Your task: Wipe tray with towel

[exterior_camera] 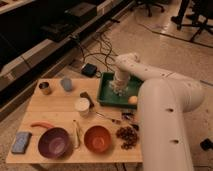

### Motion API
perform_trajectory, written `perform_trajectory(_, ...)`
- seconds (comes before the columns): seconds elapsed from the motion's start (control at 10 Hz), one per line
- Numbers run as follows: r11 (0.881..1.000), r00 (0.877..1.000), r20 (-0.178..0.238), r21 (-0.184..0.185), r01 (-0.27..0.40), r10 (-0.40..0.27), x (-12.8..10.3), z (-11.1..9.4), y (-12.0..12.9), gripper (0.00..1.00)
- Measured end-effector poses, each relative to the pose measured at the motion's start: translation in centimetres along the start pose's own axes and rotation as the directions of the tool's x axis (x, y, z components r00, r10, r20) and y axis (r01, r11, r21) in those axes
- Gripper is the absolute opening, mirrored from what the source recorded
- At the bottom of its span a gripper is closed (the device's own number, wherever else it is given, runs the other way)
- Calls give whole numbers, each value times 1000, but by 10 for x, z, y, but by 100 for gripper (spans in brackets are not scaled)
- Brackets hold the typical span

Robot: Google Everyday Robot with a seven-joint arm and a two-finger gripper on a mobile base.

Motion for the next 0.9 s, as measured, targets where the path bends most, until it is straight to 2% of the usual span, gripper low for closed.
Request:
perform_trajectory(0.2,999,1000,-11,25,-24,24,3,-1,-17,0)
perform_trajectory(0.5,995,997,-31,70,-75,77,24,-8,-52,0)
perform_trajectory(0.7,984,990,-40,122,-128,133,46,-14,-87,0)
perform_trajectory(0.9,976,986,-36,152,-158,165,54,-20,-100,0)
